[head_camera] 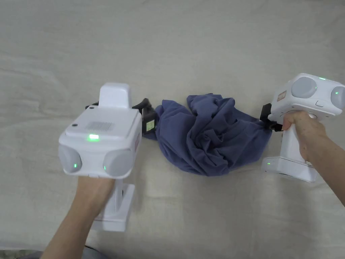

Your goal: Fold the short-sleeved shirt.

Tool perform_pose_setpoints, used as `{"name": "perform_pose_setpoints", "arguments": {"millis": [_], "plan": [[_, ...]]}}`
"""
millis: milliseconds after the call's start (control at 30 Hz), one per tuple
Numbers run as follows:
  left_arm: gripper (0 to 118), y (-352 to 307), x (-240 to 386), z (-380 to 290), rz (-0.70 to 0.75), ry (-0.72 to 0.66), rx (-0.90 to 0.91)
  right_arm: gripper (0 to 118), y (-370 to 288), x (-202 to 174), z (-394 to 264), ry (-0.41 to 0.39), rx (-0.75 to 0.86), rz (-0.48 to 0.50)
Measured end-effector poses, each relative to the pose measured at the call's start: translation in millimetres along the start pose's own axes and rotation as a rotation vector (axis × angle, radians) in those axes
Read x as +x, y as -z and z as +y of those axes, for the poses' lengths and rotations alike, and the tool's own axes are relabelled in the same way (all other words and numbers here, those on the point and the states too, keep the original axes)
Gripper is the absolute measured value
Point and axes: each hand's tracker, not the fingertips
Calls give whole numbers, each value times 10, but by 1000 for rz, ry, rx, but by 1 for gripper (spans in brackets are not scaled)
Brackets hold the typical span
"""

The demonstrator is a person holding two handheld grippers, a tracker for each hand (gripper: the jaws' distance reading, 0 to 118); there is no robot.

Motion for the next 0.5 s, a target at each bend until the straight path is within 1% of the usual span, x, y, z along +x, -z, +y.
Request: {"name": "perform_pose_setpoints", "arguments": {"millis": [33, 67, 100, 133, 200, 333, 433, 500], "plan": [[94, 97, -13, 59, -16, -21, -40, 5, -63, 9, 11, -7, 12, 6], [108, 214, -28, 122, -33, -43, -84, 5, -135, 21, 20, -15, 35, 16], [115, 314, -49, 171, -47, -70, -118, 5, -202, 31, 29, -18, 50, 24], [117, 418, -69, 209, -55, -95, -145, 5, -261, 49, 39, -18, 57, 33], [117, 593, -59, 285, -59, -114, -218, 5, -347, 87, 46, -18, 72, 47], [117, 985, -28, 373, 5, -42, -397, 5, -428, 146, 20, -32, 84, 61], [117, 1181, 3, 355, 17, 4, -510, 5, -430, 180, -15, -49, 85, 61], [113, 1267, 24, 309, 30, 13, -584, 5, -425, 200, -47, -44, 82, 65]]}}
